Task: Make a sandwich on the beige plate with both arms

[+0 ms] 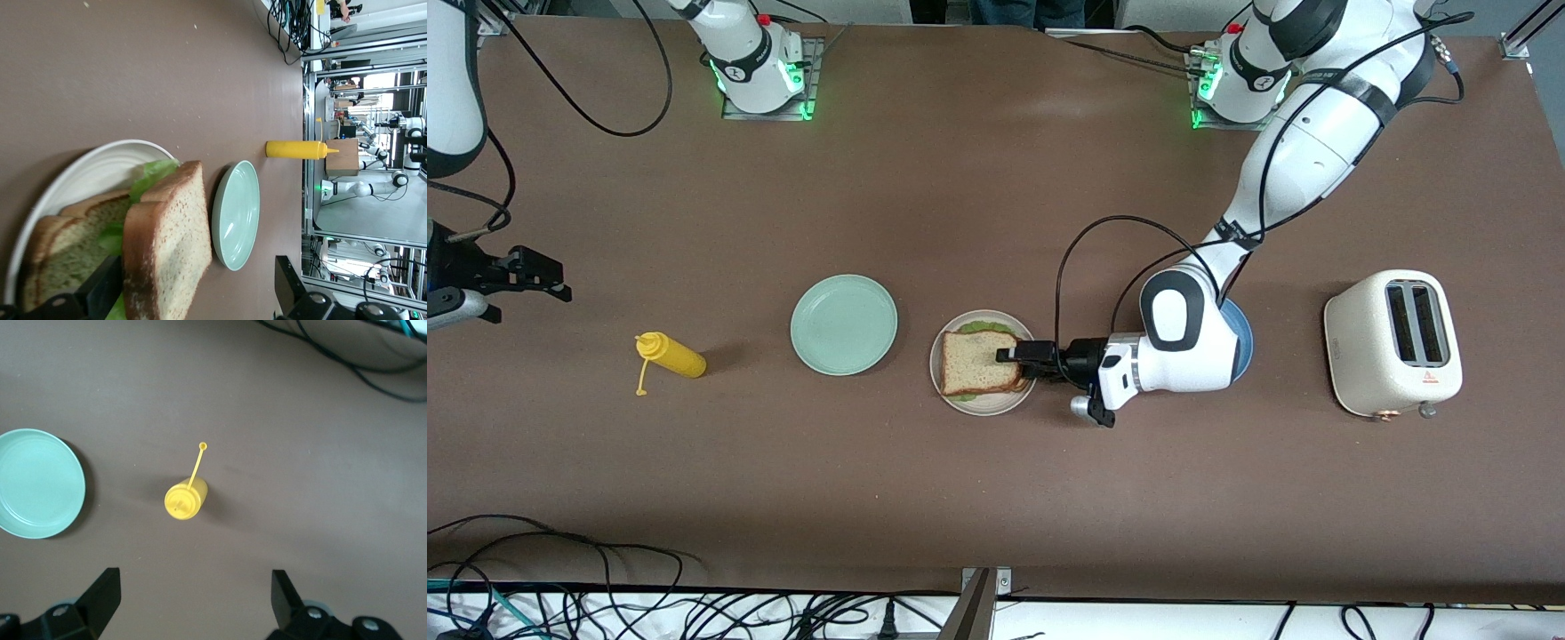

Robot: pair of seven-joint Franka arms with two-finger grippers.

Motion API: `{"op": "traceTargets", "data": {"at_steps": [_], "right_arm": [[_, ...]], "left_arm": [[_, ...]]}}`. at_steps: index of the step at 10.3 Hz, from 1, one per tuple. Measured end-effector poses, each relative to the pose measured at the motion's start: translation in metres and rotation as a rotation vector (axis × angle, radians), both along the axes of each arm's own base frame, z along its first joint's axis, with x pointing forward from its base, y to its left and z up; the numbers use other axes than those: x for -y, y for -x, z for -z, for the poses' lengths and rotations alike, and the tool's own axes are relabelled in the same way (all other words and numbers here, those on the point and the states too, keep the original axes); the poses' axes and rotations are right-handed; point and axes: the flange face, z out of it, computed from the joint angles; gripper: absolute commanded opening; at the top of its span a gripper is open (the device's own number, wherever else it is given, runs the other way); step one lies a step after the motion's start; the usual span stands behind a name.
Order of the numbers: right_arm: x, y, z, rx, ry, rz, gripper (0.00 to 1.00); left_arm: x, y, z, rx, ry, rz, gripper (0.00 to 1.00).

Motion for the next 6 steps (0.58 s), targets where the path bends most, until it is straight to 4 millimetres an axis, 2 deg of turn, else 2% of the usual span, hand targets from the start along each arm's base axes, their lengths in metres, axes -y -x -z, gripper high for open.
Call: {"op": "traceTargets", "data": {"at_steps": [3, 6], "right_arm": [[-0.020, 0.006, -0.035, -0.068, 0.005, 0.231, 1.00], [-0.024, 0.010, -0.038, -0.103, 0.016, 0.349, 1.00]], "left_arm": [[-0.018, -0.009, -0.005, 0.032, -0.030, -0.002, 1.00], [-0.033, -0.016, -0.019, 0.054, -0.038, 0.027, 1.00]]}}
